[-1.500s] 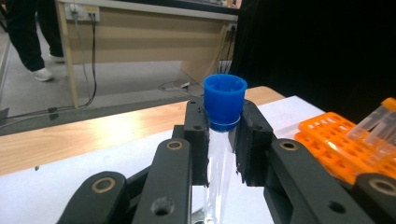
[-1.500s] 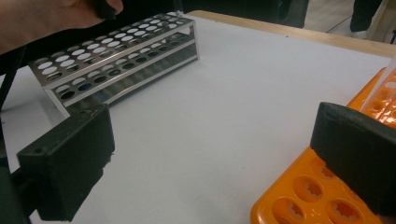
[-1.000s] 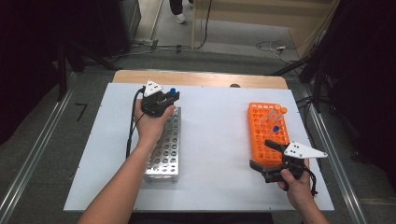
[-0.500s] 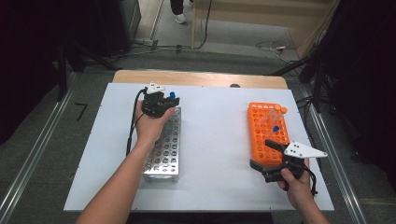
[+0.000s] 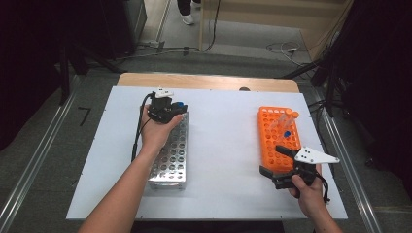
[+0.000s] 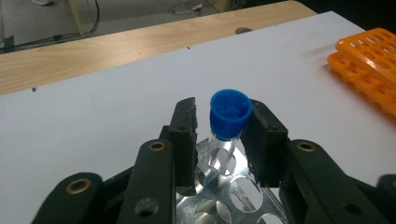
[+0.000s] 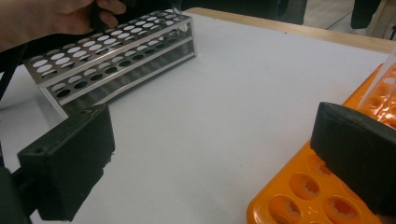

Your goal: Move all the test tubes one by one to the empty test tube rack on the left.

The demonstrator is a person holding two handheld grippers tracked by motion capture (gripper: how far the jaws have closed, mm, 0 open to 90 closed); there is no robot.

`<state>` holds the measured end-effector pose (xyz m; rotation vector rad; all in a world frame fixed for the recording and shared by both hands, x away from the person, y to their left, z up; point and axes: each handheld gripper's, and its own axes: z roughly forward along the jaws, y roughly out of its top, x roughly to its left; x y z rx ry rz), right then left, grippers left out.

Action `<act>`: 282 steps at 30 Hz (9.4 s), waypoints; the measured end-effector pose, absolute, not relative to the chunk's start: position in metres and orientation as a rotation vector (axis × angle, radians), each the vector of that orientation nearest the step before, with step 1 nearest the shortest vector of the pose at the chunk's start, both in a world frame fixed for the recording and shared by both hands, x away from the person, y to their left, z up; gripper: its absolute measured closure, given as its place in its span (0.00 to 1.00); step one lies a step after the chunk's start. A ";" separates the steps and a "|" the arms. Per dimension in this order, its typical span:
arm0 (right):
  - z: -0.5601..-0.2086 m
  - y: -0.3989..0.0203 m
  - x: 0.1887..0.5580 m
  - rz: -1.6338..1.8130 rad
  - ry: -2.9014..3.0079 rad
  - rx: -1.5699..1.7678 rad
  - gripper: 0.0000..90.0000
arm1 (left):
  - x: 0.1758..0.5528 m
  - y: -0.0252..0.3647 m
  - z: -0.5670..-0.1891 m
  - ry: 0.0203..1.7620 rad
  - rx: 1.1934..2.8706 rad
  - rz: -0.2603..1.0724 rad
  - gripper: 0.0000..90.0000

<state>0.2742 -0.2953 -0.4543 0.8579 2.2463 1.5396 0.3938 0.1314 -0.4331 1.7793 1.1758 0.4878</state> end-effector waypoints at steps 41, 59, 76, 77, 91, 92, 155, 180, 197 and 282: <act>-0.451 -0.323 0.296 1.493 2.116 1.067 0.04 | 0.277 0.145 -0.430 0.945 1.629 0.366 0.00; -0.467 -0.321 0.335 1.301 2.069 1.394 0.51 | 0.270 0.146 -0.433 0.950 1.630 0.364 0.00; -0.471 -0.304 0.335 1.105 2.009 1.402 0.82 | 0.269 0.144 -0.434 0.950 1.633 0.363 0.00; -0.471 -0.304 0.335 1.110 2.004 1.402 0.82 | 0.269 0.144 -0.434 0.949 1.633 0.362 0.00; -0.436 -0.305 0.322 1.258 1.939 1.256 0.83 | 0.267 0.141 -0.423 0.920 1.620 0.384 0.00; -0.434 -0.303 0.321 1.271 1.946 1.244 0.83 | 0.267 0.140 -0.422 0.918 1.618 0.389 0.00; -0.438 -0.165 0.275 1.488 2.507 0.669 0.83 | 0.268 0.041 -0.419 0.547 1.780 0.145 0.76; -0.433 -0.179 0.278 1.579 2.497 0.661 0.54 | 0.271 0.057 -0.414 0.579 1.713 0.244 0.86; -0.435 -0.232 0.276 1.592 2.414 0.692 0.00 | 0.289 0.101 -0.398 0.691 1.643 0.344 0.86; -0.451 -0.295 0.285 1.558 2.289 0.877 0.00 | 0.363 0.131 -0.431 1.061 1.741 0.484 0.75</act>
